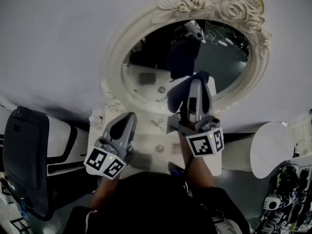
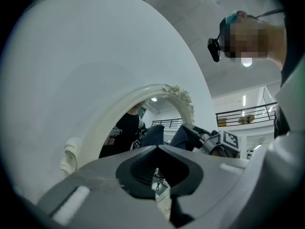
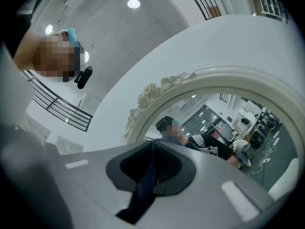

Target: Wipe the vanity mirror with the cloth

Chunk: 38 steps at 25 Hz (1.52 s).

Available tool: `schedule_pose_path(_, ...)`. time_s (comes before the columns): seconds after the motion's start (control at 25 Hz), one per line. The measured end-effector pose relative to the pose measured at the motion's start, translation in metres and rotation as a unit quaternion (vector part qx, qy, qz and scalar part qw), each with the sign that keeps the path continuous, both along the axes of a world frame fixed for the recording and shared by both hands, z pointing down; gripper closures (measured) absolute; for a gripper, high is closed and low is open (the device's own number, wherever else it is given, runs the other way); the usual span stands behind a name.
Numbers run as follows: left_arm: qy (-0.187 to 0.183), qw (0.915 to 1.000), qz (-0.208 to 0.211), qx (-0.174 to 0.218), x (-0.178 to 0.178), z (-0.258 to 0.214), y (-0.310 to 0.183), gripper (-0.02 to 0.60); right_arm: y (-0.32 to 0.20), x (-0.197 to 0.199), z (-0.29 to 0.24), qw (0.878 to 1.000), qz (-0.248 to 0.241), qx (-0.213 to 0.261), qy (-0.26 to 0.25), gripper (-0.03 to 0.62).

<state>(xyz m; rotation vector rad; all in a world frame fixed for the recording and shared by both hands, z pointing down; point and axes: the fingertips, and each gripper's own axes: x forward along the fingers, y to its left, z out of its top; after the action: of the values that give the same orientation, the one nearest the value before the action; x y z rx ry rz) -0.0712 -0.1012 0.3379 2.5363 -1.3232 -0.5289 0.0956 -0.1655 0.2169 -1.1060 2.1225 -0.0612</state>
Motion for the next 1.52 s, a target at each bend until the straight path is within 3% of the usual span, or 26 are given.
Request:
schedule_pose_path(0.4, -0.011, 0.9995, 0.031, 0.004, 0.06, -0.003, -0.026, 0.577, 0.002, 0.124, 0.047, 0.993, 0.114, -0.039, -0.004, 0.568)
schedule_pose_path(0.68, -0.024, 0.9989, 0.038, 0.008, 0.091, -0.006, -0.04, 0.577, -0.01, 0.18, 0.076, 0.984, 0.169, -0.051, 0.011, 0.569)
schedule_pose_path(1.04, -0.041, 0.9986, 0.032, -0.002, 0.103, 0.003, -0.057, 0.577, -0.052, 0.203, 0.118, 0.982, 0.176, -0.067, 0.025, 0.568)
schedule_pose_path(1.52, -0.037, 0.9989, 0.021, -0.022, 0.091, 0.017, -0.076, 0.577, -0.071, 0.189, 0.129, 0.987, 0.152, -0.04, 0.024, 0.569)
